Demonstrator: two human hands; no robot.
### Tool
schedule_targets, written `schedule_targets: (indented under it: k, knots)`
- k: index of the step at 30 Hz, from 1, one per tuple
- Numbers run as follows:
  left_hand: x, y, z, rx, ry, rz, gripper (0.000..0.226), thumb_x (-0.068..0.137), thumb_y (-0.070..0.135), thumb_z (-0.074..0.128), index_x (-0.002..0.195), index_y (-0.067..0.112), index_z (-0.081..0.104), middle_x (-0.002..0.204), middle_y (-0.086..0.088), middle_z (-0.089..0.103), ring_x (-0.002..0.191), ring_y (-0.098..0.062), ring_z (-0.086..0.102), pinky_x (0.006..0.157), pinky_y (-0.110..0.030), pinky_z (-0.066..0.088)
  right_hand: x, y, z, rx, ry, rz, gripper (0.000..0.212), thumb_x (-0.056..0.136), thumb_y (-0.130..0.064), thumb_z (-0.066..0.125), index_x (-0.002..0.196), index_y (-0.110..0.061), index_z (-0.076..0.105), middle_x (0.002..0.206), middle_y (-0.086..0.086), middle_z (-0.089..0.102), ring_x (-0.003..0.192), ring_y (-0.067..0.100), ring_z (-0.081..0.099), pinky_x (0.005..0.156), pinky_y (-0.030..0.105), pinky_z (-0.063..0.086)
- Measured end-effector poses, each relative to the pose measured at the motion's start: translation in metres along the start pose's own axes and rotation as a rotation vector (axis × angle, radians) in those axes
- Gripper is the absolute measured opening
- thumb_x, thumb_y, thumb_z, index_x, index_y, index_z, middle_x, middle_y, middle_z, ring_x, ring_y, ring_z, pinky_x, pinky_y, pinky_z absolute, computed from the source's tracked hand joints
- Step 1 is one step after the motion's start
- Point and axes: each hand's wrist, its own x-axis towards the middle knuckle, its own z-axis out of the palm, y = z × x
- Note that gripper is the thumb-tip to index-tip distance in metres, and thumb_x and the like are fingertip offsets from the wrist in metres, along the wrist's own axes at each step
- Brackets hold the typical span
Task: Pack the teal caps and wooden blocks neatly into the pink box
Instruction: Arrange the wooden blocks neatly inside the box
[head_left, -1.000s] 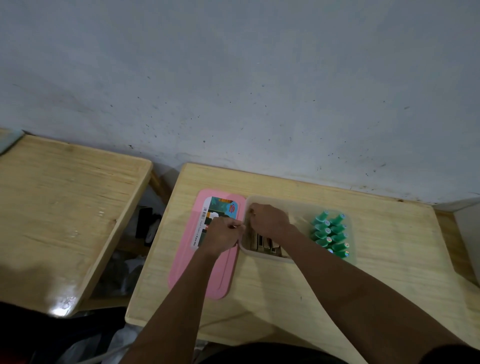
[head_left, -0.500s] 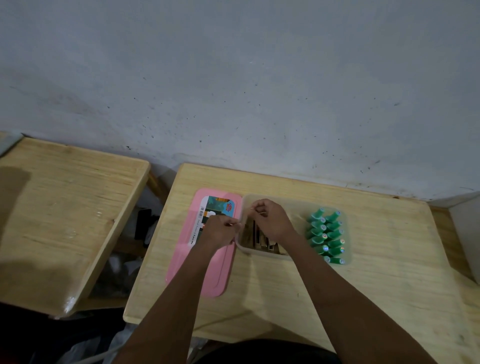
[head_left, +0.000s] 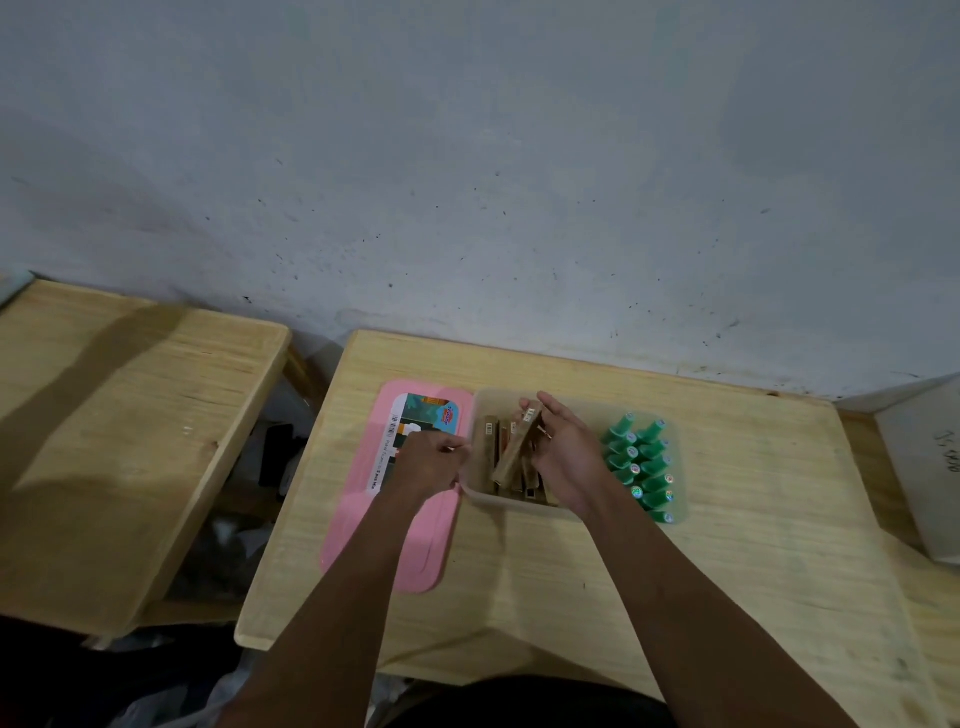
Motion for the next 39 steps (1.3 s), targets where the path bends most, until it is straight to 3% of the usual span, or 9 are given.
schedule_targets:
  k: [5,11,14,19,24,29,33,37,39]
  knots:
    - [-0.001,0.0,0.0,0.013,0.008,0.013,0.024,0.088,0.015,0.063,0.111,0.007,0.066,0.097,-0.01,0.065,0.078,-0.022,0.062,0.085,-0.046,0.057,0.001,0.002,0.003,0.087,0.018,0.093,0.034,0.099,-0.004,0.042,0.133,-0.01,0.045,0.089,0.01,0.068,0.068,0.017,0.058,0.06,0.03,0.047]
    - [-0.002,0.0,0.0,0.024,0.01,0.022,0.026,0.089,0.015,0.063,0.113,0.005,0.065,0.099,-0.011,0.064,0.079,-0.021,0.061,0.085,-0.046,0.057,0.001,0.006,0.004,-0.009,0.019,0.116,0.025,0.096,-0.03,0.056,0.106,-0.007,0.058,0.075,0.004,0.059,0.061,0.012,0.052,0.061,0.026,0.044]
    - [-0.002,0.0,0.001,0.012,0.009,0.02,0.026,0.089,0.015,0.063,0.113,0.004,0.064,0.095,-0.009,0.062,0.076,-0.02,0.06,0.084,-0.046,0.057,0.0,0.005,0.003,-0.154,0.04,0.101,0.017,0.095,-0.023,0.059,0.097,-0.006,0.06,0.065,0.001,0.056,0.057,0.011,0.053,0.059,0.027,0.05]
    - [0.0,-0.002,0.001,0.02,0.009,0.027,0.027,0.089,0.015,0.062,0.114,0.004,0.064,0.097,-0.009,0.062,0.078,-0.02,0.061,0.084,-0.045,0.058,0.005,0.007,0.005,-0.186,0.108,0.109,0.025,0.089,-0.024,0.069,0.102,-0.004,0.064,0.073,0.007,0.065,0.069,0.017,0.063,0.065,0.031,0.057]
    - [0.0,-0.003,0.0,0.035,0.014,0.036,0.029,0.089,0.016,0.063,0.116,0.005,0.064,0.101,-0.01,0.063,0.075,-0.02,0.061,0.084,-0.043,0.058,0.011,0.016,0.001,-0.528,0.194,0.004,0.029,0.085,-0.037,0.071,0.103,-0.015,0.071,0.093,0.01,0.075,0.088,0.027,0.071,0.081,0.046,0.059]
    - [0.0,-0.003,0.0,0.059,0.01,0.048,0.03,0.089,0.017,0.062,0.116,0.005,0.064,0.105,-0.013,0.064,0.076,-0.02,0.061,0.084,-0.042,0.058,0.014,0.018,0.016,-0.665,0.193,-0.117,0.023,0.093,-0.027,0.064,0.095,-0.006,0.074,0.081,0.008,0.072,0.072,0.021,0.067,0.065,0.032,0.058]
    - [0.0,-0.002,0.001,0.06,0.018,0.049,0.028,0.089,0.018,0.062,0.113,0.005,0.065,0.103,-0.012,0.065,0.08,-0.022,0.063,0.085,-0.045,0.057,0.027,0.019,0.033,-0.66,0.239,-0.131,0.021,0.091,-0.025,0.066,0.1,-0.007,0.074,0.084,0.008,0.074,0.079,0.026,0.072,0.076,0.042,0.061]
    - [-0.001,-0.001,-0.001,0.058,0.009,0.05,0.027,0.09,0.019,0.061,0.113,0.006,0.066,0.096,-0.007,0.064,0.083,-0.025,0.064,0.086,-0.045,0.057,0.032,0.022,0.04,-0.709,0.258,-0.12,0.02,0.092,-0.027,0.064,0.098,-0.01,0.072,0.091,0.006,0.072,0.074,0.018,0.066,0.062,0.028,0.056]
    - [-0.002,-0.001,-0.001,0.07,0.004,0.057,0.027,0.09,0.019,0.061,0.114,0.007,0.066,0.097,-0.006,0.063,0.087,-0.026,0.065,0.085,-0.044,0.057,0.035,0.03,0.038,-0.743,0.287,-0.158,0.025,0.09,-0.027,0.067,0.103,-0.007,0.073,0.099,0.008,0.073,0.078,0.018,0.065,0.069,0.032,0.058]
